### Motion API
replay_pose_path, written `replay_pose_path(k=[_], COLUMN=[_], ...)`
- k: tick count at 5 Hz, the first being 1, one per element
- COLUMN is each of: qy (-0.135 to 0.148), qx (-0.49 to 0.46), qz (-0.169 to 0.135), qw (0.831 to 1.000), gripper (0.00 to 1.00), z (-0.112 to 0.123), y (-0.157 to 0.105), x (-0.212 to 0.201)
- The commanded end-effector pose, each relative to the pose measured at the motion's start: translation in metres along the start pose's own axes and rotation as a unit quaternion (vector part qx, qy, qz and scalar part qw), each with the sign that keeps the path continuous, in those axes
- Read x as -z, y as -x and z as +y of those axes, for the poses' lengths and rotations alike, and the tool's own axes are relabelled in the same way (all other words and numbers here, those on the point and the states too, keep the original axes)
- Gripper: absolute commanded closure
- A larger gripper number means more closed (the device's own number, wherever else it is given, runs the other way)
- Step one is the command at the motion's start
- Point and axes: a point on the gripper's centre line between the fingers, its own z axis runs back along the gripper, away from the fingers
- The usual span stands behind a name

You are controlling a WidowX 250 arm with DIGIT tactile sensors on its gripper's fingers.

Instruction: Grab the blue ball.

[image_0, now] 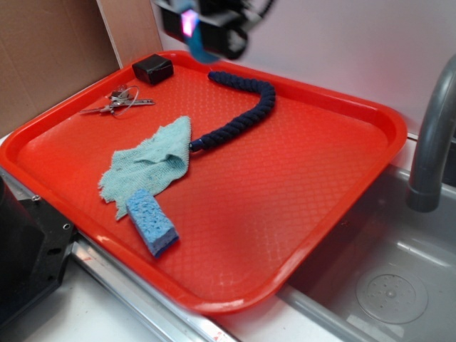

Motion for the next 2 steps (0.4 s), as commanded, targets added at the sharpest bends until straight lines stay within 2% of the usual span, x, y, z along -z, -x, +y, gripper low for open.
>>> replay_pose_path(k=[1,2], qy=[-0.036,-0.057], qx=[-0.125,-0.143], qz=[-0.003,0.003], qw=[0.991,0.988], gripper=[1.0,1.0], z=[0.023,0.0288], y=[0.0271,0.0203], x=[-0.0526,-0.0427])
